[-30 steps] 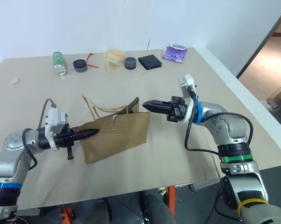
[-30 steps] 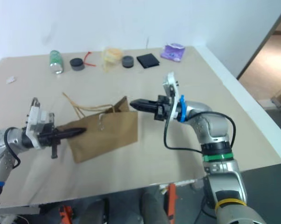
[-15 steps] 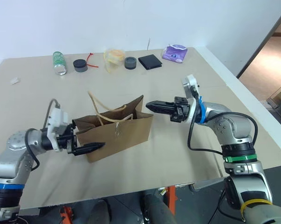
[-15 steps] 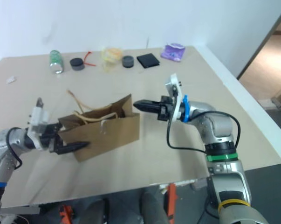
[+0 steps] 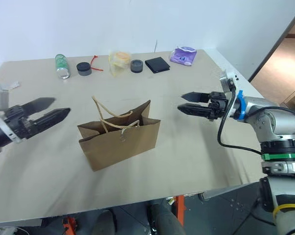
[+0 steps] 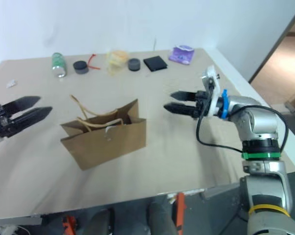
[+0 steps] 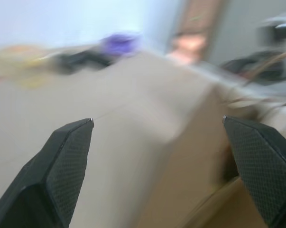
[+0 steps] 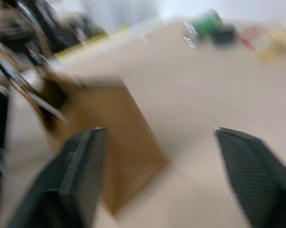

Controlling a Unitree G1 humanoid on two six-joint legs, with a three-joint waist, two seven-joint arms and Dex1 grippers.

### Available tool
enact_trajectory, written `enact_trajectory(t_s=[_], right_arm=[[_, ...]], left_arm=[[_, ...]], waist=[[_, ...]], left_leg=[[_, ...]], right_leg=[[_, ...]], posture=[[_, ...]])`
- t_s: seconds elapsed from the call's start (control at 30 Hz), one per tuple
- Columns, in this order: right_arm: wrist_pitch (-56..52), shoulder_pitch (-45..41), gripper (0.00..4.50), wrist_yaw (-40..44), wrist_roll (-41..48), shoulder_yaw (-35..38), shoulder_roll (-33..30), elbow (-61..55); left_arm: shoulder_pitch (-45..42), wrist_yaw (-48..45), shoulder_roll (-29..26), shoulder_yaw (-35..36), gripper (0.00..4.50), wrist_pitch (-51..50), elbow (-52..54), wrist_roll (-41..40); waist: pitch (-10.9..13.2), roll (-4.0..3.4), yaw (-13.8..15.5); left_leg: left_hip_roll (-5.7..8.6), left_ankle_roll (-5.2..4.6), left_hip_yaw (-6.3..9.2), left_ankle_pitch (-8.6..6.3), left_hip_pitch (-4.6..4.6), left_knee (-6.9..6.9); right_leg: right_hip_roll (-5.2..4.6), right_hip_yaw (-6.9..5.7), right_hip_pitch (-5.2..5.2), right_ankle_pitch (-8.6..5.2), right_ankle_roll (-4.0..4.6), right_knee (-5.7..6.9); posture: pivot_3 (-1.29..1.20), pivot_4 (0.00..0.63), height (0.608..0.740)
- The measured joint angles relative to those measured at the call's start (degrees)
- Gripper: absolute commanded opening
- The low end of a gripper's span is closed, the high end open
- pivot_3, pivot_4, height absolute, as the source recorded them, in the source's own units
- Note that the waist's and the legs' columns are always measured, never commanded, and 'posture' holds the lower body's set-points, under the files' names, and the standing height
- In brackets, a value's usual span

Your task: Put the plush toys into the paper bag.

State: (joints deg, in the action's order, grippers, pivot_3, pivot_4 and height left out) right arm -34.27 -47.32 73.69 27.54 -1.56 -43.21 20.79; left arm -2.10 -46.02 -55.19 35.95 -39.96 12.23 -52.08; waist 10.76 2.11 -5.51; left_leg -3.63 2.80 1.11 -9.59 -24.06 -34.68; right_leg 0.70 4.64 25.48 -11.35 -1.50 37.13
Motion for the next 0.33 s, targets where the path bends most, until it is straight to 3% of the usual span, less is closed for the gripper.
enact_trajectory(t_s=[0.13, 0.33], right_arm=[[4.90, -0.49, 4.42, 3.82, -5.71, -2.39, -3.42, 6.47], [7.35, -0.57, 4.42, 6.44, -9.28, -3.22, -4.15, 9.71]], left_arm=[[9.60, -2.62, -0.93, 0.42, 4.50, 8.64, -6.03, 13.95], [12.81, -8.51, -0.94, -0.73, 4.50, 10.96, -7.24, 18.07]], waist=[[0.04, -0.06, -0.08], [0.05, -0.03, 0.00]], left_leg=[[0.00, 0.02, -0.06, -0.01, -0.02, 0.06], [0.01, 0.07, -0.10, -0.03, -0.17, 0.05]], right_leg=[[-0.01, 0.03, 0.11, -0.02, 0.03, 0.00], [-0.07, 0.03, 0.25, -0.01, 0.01, 0.00]], posture=[[0.00, 0.150, 0.740], [0.00, 0.150, 0.740]])
